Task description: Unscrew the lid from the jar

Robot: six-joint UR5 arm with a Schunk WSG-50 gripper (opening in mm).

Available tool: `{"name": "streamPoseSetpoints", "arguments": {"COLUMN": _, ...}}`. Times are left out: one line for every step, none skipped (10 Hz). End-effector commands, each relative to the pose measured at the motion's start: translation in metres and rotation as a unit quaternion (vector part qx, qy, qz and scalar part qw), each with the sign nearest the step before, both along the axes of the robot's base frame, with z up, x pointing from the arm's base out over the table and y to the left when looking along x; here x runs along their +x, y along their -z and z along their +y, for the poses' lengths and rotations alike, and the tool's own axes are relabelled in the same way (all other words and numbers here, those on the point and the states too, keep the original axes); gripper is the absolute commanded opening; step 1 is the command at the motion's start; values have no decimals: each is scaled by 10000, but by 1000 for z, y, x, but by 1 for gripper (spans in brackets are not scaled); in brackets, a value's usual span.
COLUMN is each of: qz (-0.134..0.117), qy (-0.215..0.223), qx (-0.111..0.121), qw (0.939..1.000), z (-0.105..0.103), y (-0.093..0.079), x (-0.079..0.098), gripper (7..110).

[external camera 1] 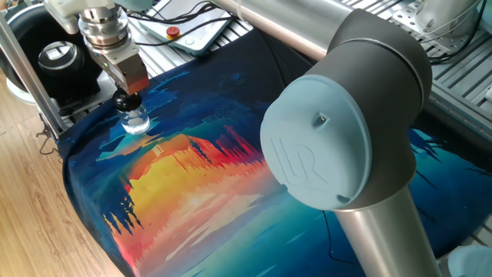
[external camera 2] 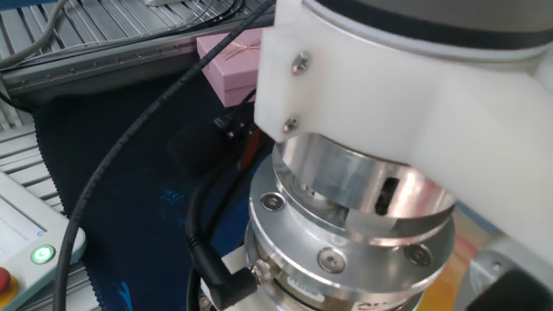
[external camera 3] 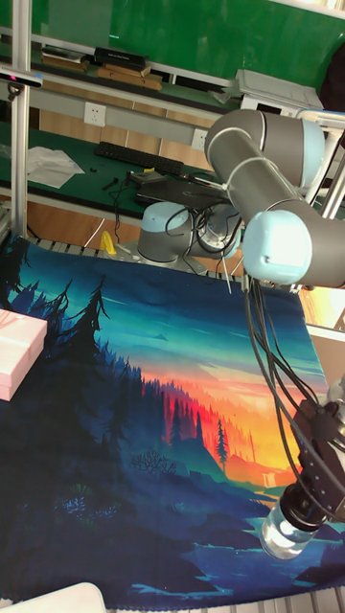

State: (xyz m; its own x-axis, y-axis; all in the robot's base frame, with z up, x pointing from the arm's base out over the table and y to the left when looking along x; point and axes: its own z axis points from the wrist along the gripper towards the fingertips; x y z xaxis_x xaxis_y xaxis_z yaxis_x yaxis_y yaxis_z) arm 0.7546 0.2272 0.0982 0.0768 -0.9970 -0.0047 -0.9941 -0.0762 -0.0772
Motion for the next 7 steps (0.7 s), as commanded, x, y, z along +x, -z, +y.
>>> {"name": "streamPoseSetpoints", "arguments": {"qz": -19, "qy": -31, "qx": 46, "qw": 10000, "z": 1, "y": -3, "x": 0, "gripper": 44}}
{"name": "streamPoseSetpoints", "arguments": {"qz": -11, "qy": -24, "qx": -76, "qw": 10000, "z": -3, "y": -7, "x": -2, "gripper": 44}}
{"name": "streamPoseSetpoints", "arguments": {"qz": 43, "qy": -17, "qx": -91, "qw": 9999, "z": -2, "y": -10, "x": -5, "gripper": 44}}
{"name": "streamPoseSetpoints", "arguments": {"qz": 81, "qy": 6, "qx": -58, "qw": 10000, "z": 1, "y": -11, "x": -7, "gripper": 44}}
{"name": "streamPoseSetpoints", "arguments": {"qz": 96, "qy": 21, "qx": -57, "qw": 9999, "z": 4, "y": -13, "x": -6, "gripper": 44}}
{"name": "streamPoseSetpoints", "arguments": {"qz": 104, "qy": 44, "qx": -55, "qw": 9999, "z": 6, "y": -16, "x": -6, "gripper": 44}}
{"name": "streamPoseSetpoints", "arguments": {"qz": 112, "qy": 98, "qx": -59, "qw": 9999, "z": 9, "y": -18, "x": -6, "gripper": 44}}
